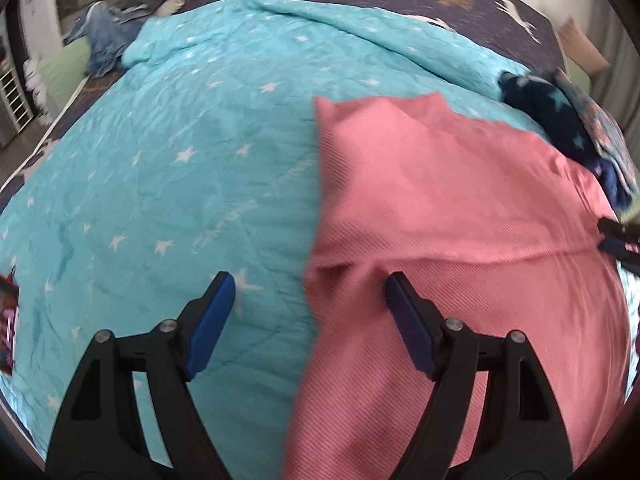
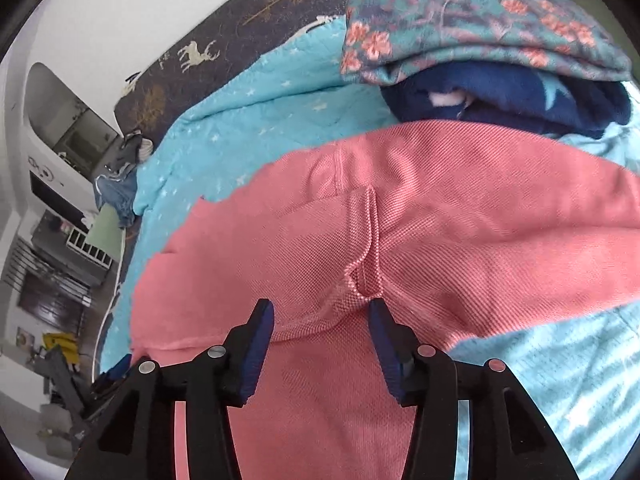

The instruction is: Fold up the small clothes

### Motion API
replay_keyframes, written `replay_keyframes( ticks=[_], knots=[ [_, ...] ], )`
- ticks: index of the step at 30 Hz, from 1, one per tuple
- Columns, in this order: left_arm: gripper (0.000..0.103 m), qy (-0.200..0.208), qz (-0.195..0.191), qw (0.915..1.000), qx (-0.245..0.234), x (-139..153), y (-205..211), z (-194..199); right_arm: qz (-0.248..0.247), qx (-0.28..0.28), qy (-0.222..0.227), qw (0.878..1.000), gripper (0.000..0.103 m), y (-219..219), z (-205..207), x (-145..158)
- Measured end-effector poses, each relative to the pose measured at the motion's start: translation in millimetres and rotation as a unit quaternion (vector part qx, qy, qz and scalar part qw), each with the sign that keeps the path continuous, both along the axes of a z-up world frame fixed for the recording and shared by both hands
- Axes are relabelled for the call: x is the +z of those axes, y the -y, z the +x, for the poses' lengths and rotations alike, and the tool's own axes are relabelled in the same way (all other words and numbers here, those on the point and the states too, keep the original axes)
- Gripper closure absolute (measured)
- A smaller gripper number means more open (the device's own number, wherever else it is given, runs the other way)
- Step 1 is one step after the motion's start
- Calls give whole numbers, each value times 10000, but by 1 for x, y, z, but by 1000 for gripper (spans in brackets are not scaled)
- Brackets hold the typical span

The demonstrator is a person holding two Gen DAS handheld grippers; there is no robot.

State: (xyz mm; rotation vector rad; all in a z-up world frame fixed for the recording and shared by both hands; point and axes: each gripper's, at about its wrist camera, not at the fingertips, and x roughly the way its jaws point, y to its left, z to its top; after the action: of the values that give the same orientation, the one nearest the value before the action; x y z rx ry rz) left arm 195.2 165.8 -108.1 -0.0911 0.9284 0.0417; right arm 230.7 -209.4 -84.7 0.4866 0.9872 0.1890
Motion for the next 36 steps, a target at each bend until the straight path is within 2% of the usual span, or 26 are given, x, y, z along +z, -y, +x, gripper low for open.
replay_keyframes(
  ticks=[1,2,3,6,8,13,16,23,27,30,32,33,35,36],
  knots=[
    [25,24,66,9999,128,1,-2,1,41,-9,-14,10000,66,0,2,-2],
    [25,41,140,9996,229,1,-3,2,77,2,41,10000,89,-1,5,-2],
    [25,51,200,9993,307,2,-5,2,21,-48,108,9999,100,-2,5,1],
    [23,62,347,9985,413,2,-6,-1,-463,-314,524,9971,101,-1,-9,20],
    [23,70,361,9985,402,1,-5,-3,-790,-400,495,9948,101,2,-16,23],
    [23,131,611,9972,416,4,0,-7,-877,-135,181,9959,93,11,-27,6],
    [23,140,654,9968,441,6,0,-9,-1069,-225,298,9936,88,18,-38,10],
    [23,214,668,9970,338,10,7,-14,-1160,-442,638,9902,81,29,-46,35],
    [23,286,470,9984,150,11,9,-15,-1269,178,751,9889,79,-5,-22,49],
    [25,312,202,9993,-52,11,10,-13,-1455,1033,758,9810,74,-57,12,56],
    [33,333,-6,9992,-232,9,10,-10,-1563,1770,705,9692,64,-106,43,59],
    [40,329,-137,9988,-335,8,10,-7,-1562,2008,682,9647,58,-122,53,59],
    [59,275,-440,9975,-477,4,8,-2,-1456,2654,627,9510,55,-177,84,60],
    [73,213,-607,9966,-516,2,5,1,-1401,2872,594,9457,53,-195,94,59]
  ],
)
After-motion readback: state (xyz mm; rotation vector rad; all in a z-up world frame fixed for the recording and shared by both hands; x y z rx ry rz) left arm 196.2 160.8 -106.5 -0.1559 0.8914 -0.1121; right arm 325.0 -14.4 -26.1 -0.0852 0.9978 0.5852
